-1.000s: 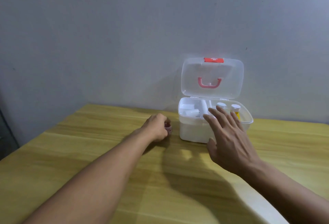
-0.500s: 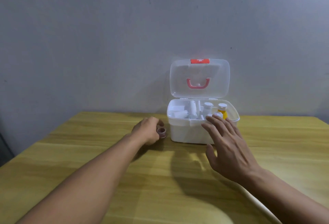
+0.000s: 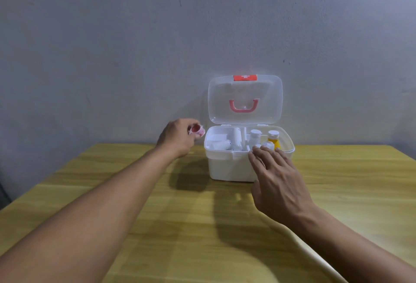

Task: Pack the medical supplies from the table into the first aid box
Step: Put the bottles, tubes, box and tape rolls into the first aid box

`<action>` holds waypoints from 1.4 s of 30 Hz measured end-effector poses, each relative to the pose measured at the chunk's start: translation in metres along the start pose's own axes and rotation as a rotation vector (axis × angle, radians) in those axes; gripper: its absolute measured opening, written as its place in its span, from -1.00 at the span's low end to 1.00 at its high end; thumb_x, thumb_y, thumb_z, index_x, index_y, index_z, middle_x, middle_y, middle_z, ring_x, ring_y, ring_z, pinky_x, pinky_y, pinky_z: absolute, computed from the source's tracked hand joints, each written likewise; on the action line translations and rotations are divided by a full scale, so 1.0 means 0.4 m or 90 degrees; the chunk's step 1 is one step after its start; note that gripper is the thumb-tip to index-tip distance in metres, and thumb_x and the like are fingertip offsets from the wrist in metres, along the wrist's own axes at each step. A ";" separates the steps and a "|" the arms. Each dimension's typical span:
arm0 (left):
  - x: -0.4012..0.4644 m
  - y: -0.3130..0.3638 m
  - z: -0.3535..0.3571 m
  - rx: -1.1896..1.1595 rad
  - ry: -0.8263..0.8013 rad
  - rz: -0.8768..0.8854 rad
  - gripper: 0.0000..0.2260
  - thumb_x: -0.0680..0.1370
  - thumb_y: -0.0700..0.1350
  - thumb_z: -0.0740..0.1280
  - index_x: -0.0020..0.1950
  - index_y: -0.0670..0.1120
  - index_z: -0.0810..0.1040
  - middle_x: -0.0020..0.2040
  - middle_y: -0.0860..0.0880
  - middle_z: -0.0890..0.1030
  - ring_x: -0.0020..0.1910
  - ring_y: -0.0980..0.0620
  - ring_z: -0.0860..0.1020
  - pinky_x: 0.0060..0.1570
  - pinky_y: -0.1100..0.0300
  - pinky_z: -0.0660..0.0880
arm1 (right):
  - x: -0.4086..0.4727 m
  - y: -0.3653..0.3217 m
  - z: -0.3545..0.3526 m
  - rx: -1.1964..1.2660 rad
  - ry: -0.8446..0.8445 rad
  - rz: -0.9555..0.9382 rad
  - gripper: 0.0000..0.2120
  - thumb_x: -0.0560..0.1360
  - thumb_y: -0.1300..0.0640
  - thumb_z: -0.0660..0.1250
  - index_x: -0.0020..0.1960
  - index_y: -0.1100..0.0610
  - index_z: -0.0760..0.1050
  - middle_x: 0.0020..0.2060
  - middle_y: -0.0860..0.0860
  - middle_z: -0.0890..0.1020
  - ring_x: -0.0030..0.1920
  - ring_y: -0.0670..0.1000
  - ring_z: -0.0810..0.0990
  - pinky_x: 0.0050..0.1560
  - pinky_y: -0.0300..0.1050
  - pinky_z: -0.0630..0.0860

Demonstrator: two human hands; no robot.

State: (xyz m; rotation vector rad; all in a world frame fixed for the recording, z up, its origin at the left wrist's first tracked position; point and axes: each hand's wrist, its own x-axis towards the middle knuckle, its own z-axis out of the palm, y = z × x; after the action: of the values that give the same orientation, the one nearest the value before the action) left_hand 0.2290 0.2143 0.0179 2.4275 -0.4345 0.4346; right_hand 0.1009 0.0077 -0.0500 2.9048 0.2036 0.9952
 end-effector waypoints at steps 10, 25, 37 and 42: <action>0.105 0.137 0.082 0.090 -0.125 0.061 -0.73 0.49 -0.03 0.44 0.17 -0.02 0.62 0.17 -0.05 0.64 0.11 -0.09 0.58 0.13 0.05 0.52 | -0.006 -0.002 -0.001 0.016 0.001 0.009 -0.40 0.21 0.20 0.28 0.26 0.28 0.49 0.24 0.21 0.54 0.31 0.23 0.46 0.36 0.15 0.34; 0.114 0.132 0.111 0.196 -0.083 0.013 -0.77 0.49 0.06 0.36 -0.14 -0.10 0.60 -0.09 -0.13 0.65 -0.12 -0.17 0.56 -0.20 0.10 0.41 | -0.007 -0.001 0.002 0.033 0.018 0.018 -0.38 0.18 0.20 0.33 0.25 0.27 0.50 0.23 0.20 0.56 0.29 0.22 0.48 0.34 0.15 0.40; 0.089 0.122 0.093 0.022 -0.102 -0.017 -0.70 0.50 -0.19 0.18 0.17 -0.07 0.58 0.34 -0.15 0.54 0.33 -0.16 0.47 0.33 0.03 0.39 | -0.006 0.009 -0.006 0.069 0.026 0.005 -0.50 0.15 0.21 0.34 0.11 0.18 0.54 0.18 0.17 0.58 0.23 0.19 0.52 0.33 0.08 0.41; 0.069 0.083 0.122 0.048 -0.213 0.055 -0.72 0.65 -0.07 -0.01 0.03 -0.14 0.45 0.27 -0.14 0.47 0.39 -0.13 0.35 0.39 -0.21 0.23 | 0.084 0.017 -0.062 0.129 0.089 0.070 -0.59 0.20 0.28 0.37 0.05 0.21 0.55 0.03 0.14 0.62 -0.01 0.18 0.58 0.01 0.01 0.55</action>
State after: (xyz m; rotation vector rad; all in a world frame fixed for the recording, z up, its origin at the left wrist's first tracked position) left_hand 0.2498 0.1532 0.0100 2.5683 -0.6780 0.0774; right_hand 0.1127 0.0061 -0.0094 3.0569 0.1624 1.2667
